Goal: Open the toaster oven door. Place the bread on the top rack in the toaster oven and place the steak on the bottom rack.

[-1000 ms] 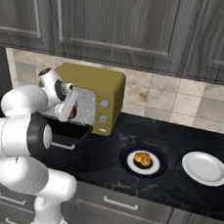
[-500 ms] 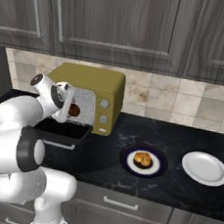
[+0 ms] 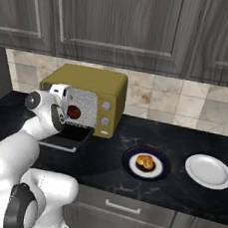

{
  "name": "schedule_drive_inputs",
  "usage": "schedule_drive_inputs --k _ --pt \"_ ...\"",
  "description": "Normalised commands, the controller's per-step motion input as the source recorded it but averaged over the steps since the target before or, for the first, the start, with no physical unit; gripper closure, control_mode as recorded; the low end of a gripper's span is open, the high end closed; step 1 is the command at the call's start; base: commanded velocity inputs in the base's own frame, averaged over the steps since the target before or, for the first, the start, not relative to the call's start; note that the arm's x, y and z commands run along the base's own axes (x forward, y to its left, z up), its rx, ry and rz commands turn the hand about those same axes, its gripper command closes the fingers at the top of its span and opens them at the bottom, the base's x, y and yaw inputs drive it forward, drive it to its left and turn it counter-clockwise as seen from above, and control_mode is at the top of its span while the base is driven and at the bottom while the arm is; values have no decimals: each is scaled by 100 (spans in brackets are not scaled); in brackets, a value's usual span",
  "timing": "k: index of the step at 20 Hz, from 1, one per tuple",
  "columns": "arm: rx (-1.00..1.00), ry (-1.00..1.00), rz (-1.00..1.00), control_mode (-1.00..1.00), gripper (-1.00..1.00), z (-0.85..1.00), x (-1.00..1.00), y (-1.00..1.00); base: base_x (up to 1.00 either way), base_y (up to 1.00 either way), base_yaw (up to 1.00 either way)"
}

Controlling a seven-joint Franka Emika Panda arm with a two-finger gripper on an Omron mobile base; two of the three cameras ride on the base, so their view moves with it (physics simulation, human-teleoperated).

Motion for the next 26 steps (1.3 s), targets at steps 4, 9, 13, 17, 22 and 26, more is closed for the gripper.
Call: schedule_drive_inputs --k 4,9,13,17,22,26 --pt "22 -11 1 -100 -100 84 -47 -33 0 0 0" --pt "26 0 0 -100 -100 86 -40 -38 0 0 0" --pt "12 16 1 -100 -100 59 -33 -32 0 0 0" --pt "2 39 5 -100 -100 3 -18 -9 0 0 0" --pt "20 5 0 -100 -100 28 -39 -26 0 0 0" --pt "8 -3 22 -100 -100 5 -27 0 0 0 0"
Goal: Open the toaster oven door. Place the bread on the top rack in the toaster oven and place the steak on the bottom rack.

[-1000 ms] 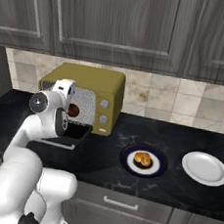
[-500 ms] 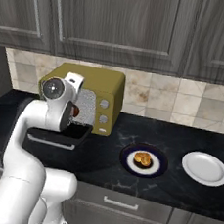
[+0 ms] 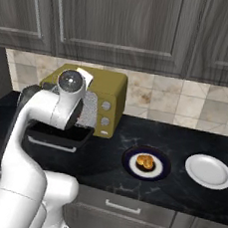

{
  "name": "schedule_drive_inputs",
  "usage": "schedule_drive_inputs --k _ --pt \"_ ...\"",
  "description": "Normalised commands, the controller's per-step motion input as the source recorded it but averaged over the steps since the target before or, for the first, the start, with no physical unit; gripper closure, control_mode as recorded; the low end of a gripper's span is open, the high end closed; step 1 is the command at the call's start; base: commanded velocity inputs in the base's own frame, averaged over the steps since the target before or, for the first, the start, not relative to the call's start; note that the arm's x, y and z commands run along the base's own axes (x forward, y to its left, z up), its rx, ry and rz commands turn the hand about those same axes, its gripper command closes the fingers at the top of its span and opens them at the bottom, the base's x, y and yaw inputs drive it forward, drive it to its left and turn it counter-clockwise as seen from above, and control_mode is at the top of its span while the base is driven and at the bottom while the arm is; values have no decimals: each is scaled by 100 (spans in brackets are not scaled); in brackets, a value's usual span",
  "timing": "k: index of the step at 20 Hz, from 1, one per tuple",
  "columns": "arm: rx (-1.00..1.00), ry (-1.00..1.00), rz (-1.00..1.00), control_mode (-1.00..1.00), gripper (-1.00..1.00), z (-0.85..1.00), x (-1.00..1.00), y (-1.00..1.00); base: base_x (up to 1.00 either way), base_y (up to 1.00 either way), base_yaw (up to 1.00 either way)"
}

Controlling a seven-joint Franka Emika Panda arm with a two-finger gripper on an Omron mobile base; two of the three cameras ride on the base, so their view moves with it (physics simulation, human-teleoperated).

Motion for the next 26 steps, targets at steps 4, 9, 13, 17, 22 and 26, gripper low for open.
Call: schedule_drive_inputs --k 4,9,13,17,22,26 --pt "2 0 48 -100 -100 0 -10 7 0 0 0" --pt "0 -1 61 -100 -100 0 -10 10 0 0 0" --pt "-18 -32 38 -100 -100 0 -25 1 0 0 0" --pt "-35 -45 6 -100 -100 -13 -18 31 0 0 0" --pt "-39 -42 -2 -100 -100 -21 -2 48 0 0 0" --pt "-45 -33 0 -100 -100 -12 0 32 0 0 0"
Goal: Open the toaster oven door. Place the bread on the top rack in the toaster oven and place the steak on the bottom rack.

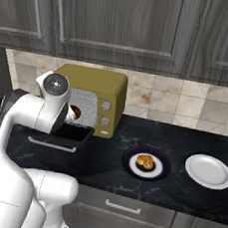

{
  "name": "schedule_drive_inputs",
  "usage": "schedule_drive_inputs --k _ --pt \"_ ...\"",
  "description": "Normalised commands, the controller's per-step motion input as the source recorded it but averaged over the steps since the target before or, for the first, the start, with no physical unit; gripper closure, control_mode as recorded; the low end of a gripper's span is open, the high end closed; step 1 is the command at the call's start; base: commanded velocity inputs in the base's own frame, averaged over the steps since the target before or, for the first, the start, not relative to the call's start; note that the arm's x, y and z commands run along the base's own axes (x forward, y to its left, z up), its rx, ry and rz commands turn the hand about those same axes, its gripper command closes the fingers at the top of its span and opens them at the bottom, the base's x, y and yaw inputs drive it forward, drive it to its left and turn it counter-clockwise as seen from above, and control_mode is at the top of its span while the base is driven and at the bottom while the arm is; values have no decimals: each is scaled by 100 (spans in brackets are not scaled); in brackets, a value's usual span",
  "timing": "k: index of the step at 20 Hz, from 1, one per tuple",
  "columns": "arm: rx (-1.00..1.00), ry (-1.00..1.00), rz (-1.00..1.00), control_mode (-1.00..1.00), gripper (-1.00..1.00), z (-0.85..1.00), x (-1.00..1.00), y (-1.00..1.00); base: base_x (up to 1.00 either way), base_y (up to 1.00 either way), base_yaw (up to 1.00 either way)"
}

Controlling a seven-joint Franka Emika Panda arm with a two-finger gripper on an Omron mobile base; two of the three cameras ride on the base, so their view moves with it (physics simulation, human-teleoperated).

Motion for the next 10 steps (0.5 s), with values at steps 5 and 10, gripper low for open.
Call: schedule_drive_inputs --k 5,10 --pt "-47 -26 -1 -100 -100 0 -5 10 0 0 0" --pt "-44 -27 -10 -100 -100 0 -8 12 0 0 0"
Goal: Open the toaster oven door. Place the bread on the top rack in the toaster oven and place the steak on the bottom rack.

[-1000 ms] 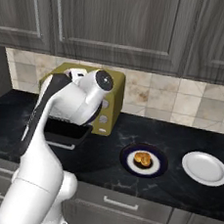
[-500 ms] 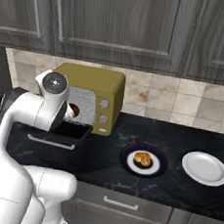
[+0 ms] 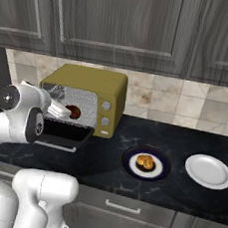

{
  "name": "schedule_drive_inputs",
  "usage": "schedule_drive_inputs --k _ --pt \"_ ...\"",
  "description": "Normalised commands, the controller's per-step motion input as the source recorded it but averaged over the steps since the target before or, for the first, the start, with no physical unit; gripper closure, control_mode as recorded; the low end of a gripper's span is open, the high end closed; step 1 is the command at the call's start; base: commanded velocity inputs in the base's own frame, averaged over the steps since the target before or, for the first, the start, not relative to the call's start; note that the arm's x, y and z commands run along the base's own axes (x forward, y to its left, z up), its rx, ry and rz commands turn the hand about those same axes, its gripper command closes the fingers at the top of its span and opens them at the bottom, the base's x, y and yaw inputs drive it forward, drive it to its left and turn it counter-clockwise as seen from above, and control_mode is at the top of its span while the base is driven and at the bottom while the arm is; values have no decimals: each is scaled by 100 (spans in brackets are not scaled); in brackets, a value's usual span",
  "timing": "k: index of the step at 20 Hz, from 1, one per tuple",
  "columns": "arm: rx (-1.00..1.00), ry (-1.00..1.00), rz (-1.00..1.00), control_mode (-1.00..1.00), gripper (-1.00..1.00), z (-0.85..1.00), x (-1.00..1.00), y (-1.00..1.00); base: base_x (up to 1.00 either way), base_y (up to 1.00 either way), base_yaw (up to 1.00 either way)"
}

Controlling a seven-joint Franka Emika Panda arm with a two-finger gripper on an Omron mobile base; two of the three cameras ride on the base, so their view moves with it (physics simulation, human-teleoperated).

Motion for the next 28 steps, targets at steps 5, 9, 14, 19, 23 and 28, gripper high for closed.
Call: schedule_drive_inputs --k 5,9,14,19,23,28 --pt "-33 -28 -9 -100 -100 0 -6 25 0 0 0" --pt "-24 -21 -5 -100 -100 1 0 12 0 0 0" --pt "-17 -3 0 -100 -100 0 0 0 0 0 0" --pt "-12 0 0 -100 -100 -2 6 0 0 0 0" --pt "-1 0 0 -100 -100 -3 11 0 0 0 0" --pt "6 0 0 -100 -100 0 22 -7 0 0 0"
